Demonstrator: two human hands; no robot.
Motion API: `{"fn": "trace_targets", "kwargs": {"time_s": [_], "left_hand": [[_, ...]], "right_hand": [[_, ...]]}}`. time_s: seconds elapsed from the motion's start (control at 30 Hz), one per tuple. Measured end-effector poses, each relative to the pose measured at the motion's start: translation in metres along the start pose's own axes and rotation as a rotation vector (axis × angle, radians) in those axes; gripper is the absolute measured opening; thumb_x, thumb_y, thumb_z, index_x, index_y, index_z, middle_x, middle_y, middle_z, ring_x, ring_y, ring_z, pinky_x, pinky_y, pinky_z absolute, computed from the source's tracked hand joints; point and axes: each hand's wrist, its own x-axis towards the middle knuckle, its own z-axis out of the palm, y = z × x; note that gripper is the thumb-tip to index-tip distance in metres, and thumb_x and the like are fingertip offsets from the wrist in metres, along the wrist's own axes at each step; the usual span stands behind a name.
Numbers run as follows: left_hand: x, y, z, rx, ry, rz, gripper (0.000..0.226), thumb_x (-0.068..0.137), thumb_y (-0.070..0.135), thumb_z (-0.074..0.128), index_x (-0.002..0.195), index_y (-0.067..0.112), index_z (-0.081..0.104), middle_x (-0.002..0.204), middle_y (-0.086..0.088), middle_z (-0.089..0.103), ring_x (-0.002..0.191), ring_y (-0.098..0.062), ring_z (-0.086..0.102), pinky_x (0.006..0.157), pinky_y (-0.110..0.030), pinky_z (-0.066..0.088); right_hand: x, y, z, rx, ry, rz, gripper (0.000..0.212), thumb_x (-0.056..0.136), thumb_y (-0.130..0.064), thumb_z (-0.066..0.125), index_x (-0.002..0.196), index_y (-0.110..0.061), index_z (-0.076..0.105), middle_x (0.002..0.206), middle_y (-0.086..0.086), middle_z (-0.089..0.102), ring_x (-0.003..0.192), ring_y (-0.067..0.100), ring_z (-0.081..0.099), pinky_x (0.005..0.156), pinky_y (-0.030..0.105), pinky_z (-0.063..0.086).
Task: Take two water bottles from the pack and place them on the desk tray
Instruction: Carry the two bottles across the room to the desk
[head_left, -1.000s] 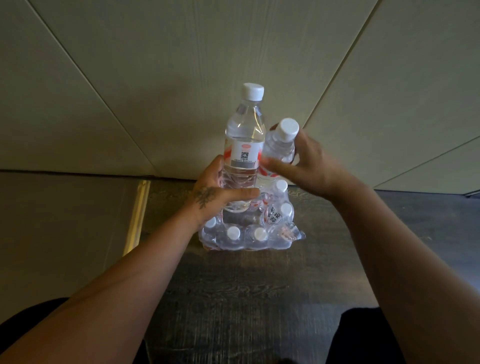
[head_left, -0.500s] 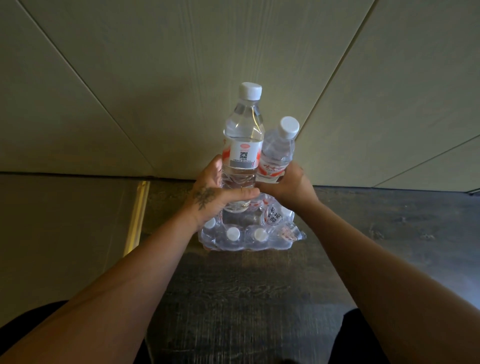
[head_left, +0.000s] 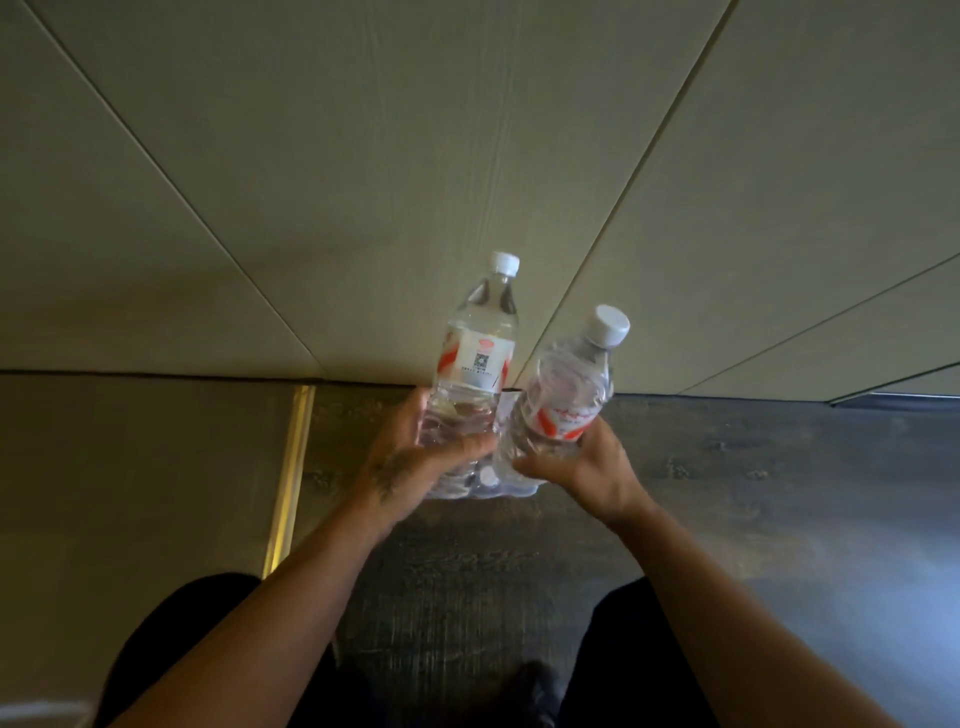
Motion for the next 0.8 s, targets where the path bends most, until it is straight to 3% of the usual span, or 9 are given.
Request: {"fn": "trace_targets", "kwargs": {"time_s": [0.2,0.3,0.5,0.67,0.8], "left_hand": [[-0.127,0.116,0.005,-0.105,0.052,-0.055,0.081,0.047,0.081,0.094,0.119,0.059,0.067,0.117,0.010,0.083,0.107,-0.019,0.081,0.087,-0.040,0.064],[-0.188,0.175,0.007,-0.131,0.093,-0.068,0.078,0.045,0.082,0.094,0.115,0.058,0.070,0.115,0.009,0.084,0.102,-0.016,0.083,0.078,-0.033,0.065],[-0.298,0.292,0.006,-0.168,0.161,-0.080,0.081,0.044,0.079,0.095,0.118,0.054,0.072,0.110,0.009,0.085,0.095,-0.013,0.083,0.069,-0.022,0.064],[-0.362,0.363,0.003,-0.174,0.174,-0.080,0.103,0.046,0.072,0.101,0.134,0.031,0.067,0.102,-0.001,0.085,0.087,-0.022,0.083,0.069,-0.033,0.065],[-0.392,0.406,0.005,-0.163,0.152,-0.056,0.096,0.048,0.072,0.100,0.132,0.038,0.068,0.105,0.000,0.085,0.086,-0.019,0.084,0.068,-0.032,0.065]], "right_hand": [[-0.134,-0.128,-0.035,0.160,-0.054,0.173,0.065,0.065,-0.034,0.089,0.123,-0.019,0.065,0.114,0.006,0.079,0.107,0.026,0.078,0.104,0.055,0.060],[-0.186,-0.191,-0.050,0.205,-0.054,0.191,0.066,0.063,-0.031,0.086,0.123,-0.017,0.063,0.110,0.011,0.078,0.105,0.032,0.077,0.097,0.049,0.063],[-0.259,-0.313,-0.077,0.238,-0.102,0.193,0.065,0.065,-0.033,0.082,0.122,-0.008,0.063,0.102,0.009,0.078,0.098,0.028,0.077,0.093,0.047,0.062],[-0.304,-0.395,-0.094,0.277,-0.096,0.147,0.068,0.068,-0.041,0.078,0.126,-0.009,0.062,0.110,0.018,0.075,0.105,0.038,0.075,0.094,0.048,0.062],[-0.325,-0.442,-0.101,0.271,-0.058,0.092,0.064,0.072,-0.043,0.076,0.126,-0.010,0.062,0.109,0.012,0.077,0.102,0.032,0.076,0.090,0.044,0.063]]}}
